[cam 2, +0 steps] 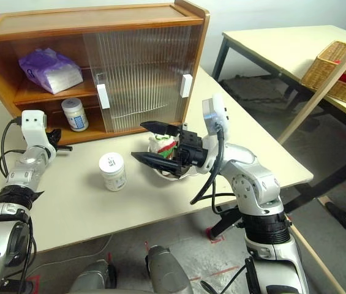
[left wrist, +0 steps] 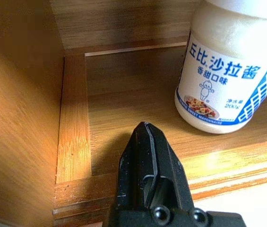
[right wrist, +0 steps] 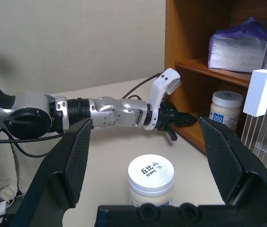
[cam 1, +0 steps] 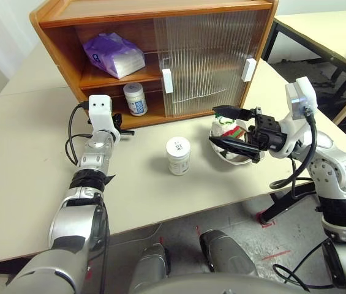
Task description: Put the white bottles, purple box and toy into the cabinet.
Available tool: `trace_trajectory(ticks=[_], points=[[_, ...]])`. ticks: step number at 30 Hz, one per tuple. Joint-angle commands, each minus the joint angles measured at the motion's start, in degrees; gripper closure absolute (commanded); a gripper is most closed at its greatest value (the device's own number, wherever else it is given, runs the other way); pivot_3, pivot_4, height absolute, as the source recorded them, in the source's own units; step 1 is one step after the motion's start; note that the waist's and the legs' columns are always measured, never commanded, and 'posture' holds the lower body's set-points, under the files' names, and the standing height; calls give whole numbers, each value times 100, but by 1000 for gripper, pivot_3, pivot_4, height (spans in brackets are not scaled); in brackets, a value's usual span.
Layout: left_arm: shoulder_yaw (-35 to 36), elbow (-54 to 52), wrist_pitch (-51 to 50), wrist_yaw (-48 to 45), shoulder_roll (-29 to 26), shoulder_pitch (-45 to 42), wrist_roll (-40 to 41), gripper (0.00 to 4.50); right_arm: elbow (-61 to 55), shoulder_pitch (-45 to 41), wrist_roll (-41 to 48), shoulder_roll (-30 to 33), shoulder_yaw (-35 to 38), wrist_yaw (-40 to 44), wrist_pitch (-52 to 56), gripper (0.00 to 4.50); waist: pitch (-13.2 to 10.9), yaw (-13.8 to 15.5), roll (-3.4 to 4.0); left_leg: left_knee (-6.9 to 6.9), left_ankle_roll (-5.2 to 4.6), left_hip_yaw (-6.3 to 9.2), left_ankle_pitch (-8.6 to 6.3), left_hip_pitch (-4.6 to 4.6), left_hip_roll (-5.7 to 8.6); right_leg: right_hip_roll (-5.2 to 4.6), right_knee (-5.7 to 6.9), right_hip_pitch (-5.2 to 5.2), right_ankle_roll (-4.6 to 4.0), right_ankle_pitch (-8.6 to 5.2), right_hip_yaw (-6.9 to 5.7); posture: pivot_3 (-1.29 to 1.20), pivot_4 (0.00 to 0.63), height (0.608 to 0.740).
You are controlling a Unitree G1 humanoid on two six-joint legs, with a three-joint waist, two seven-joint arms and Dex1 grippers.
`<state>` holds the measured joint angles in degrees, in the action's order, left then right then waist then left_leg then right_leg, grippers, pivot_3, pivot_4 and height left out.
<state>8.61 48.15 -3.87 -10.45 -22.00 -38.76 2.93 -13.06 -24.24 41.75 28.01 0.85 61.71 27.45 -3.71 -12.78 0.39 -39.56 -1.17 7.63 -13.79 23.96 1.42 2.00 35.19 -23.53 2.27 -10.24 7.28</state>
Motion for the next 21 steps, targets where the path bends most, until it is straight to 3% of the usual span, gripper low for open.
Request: trace_trajectory(ticks=[1,21], points=[[-152,98,50,-100,-16,-144,-127,4482,-105,20,-52,8,-90,9,-19,0,0,14,0,0,0,1,0,0,0,-1,0,0,0,0,1,-311,45,740],[-824,-500,348,87,-248,221,-978,4482,1,0,-125,-10,-112,57,-84,0,0,-14,-1,11,4,20,1,3,28,-6,-4,-10,4,-3,-9,-306,45,740]])
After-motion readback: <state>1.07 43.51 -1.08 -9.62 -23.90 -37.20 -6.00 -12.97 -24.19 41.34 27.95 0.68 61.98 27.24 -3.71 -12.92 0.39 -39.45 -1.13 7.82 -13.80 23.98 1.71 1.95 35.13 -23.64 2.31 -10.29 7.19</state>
